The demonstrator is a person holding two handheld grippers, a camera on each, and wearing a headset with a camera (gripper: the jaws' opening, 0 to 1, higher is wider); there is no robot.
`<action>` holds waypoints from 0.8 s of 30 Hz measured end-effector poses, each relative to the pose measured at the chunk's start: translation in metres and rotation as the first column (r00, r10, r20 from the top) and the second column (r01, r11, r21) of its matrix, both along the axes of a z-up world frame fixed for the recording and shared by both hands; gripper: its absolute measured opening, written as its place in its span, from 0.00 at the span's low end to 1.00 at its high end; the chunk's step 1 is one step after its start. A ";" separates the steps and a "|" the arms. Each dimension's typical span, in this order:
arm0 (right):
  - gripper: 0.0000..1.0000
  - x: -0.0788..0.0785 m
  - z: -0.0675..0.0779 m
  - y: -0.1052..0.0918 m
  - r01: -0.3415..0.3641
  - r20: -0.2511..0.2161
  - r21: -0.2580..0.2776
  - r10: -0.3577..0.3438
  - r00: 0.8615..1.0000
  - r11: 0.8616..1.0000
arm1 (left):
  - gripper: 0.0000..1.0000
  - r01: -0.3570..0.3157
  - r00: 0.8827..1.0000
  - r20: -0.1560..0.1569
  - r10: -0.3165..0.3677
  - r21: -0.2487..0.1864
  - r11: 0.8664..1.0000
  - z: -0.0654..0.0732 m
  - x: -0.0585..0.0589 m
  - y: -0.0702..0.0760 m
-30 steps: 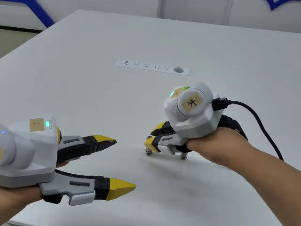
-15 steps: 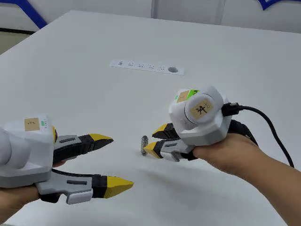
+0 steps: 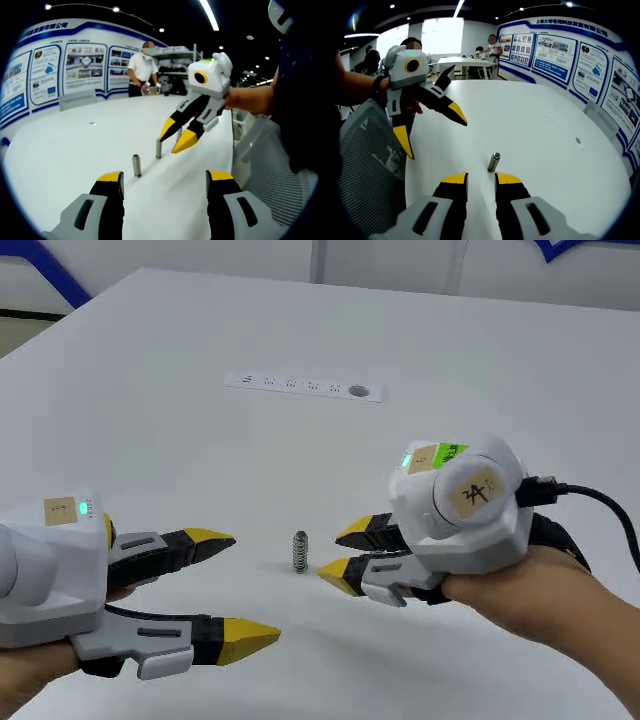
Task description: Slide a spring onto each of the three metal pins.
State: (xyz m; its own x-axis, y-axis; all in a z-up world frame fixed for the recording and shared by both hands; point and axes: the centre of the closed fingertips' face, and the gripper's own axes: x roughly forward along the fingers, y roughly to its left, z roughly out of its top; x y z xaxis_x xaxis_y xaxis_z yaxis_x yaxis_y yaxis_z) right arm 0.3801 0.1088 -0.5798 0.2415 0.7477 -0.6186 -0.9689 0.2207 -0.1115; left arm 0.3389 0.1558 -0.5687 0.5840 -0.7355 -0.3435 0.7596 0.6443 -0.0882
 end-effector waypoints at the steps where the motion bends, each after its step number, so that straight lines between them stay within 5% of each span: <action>1: 0.22 -0.001 0.001 -0.003 0.003 0.001 0.001 -0.003 1.000 1.000 | 0.68 0.000 1.000 0.000 0.000 0.000 1.000 0.000 0.000 0.000; 24: 0.23 -0.010 0.007 -0.065 0.146 -0.032 0.054 -0.145 0.989 0.988 | 0.70 0.012 1.000 0.006 -0.012 0.004 1.000 0.002 0.000 -0.001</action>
